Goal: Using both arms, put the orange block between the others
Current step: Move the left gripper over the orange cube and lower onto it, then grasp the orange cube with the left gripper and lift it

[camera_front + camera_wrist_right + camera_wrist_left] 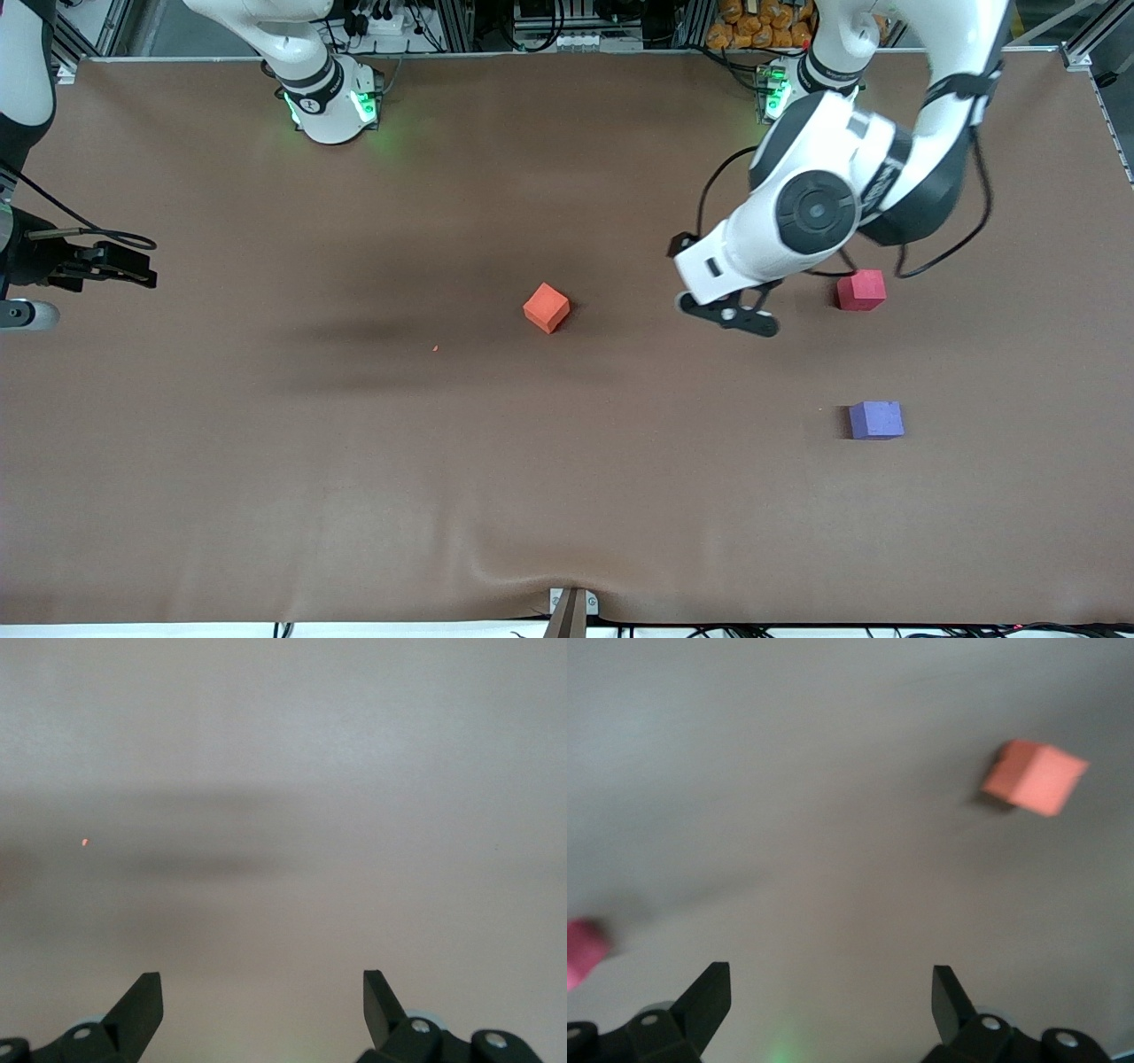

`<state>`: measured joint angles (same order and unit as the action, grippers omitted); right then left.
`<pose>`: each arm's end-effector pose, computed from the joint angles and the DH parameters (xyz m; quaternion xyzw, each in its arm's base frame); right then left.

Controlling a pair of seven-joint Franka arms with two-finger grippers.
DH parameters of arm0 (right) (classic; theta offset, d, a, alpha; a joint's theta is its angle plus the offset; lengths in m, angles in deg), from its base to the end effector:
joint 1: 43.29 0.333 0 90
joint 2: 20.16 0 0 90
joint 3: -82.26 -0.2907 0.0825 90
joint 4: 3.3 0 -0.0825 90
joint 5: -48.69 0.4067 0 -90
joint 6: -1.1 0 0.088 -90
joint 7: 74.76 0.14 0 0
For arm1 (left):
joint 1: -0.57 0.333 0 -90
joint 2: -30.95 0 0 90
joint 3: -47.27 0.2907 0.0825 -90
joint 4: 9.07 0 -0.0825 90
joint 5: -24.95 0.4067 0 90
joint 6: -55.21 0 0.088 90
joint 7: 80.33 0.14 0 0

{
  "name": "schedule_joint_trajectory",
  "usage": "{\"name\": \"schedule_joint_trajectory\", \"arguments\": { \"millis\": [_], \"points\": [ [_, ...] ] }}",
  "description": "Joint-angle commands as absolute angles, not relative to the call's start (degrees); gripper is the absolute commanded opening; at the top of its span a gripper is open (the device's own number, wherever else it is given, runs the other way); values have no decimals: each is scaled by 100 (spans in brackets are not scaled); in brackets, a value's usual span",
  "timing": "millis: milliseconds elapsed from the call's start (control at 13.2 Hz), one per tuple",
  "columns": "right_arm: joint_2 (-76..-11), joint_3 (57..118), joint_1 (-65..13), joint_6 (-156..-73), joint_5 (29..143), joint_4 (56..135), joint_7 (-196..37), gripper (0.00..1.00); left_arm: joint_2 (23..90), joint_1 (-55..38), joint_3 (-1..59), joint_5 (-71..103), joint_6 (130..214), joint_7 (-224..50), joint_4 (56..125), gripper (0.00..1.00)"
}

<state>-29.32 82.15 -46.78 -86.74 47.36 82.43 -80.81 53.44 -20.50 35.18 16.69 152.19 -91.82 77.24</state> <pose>0.6089 -0.0394 0.5047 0.9978 0.0235 -0.0622 0.0064 0.5470 -0.3637 0.3698 0.9748 -0.1667 -0.1332 0.0651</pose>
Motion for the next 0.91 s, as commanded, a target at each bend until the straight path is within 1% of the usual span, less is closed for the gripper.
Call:
{"name": "schedule_joint_trajectory", "arguments": {
  "millis": [0,152,303,455,683,834],
  "points": [
    [-2895,8156,-4707,-8653,4544,8196,-8136,100,5661,-2691,3348,1528,15723,-9194,7522,100],
    [-2921,8164,-4716,-8670,4553,8169,-8136,100,5915,-3087,3348,1598,16267,-9185,7522,100],
    [-2921,8156,-4716,-8662,4579,8169,-8118,100,6223,-3500,3382,1625,17092,-9264,7513,100],
    [-2921,8129,-4690,-8627,4623,8099,-8057,100,6547,-3651,3400,1860,17726,-9194,7513,100],
    [-2921,8120,-4672,-8618,4650,8064,-8048,100,6900,-3932,3391,2617,18298,-9202,7513,100],
    [-2912,8120,-4663,-8600,4650,8064,-8048,100,7032,-4020,3400,2854,18423,-9202,7513,100]
  ]
}}
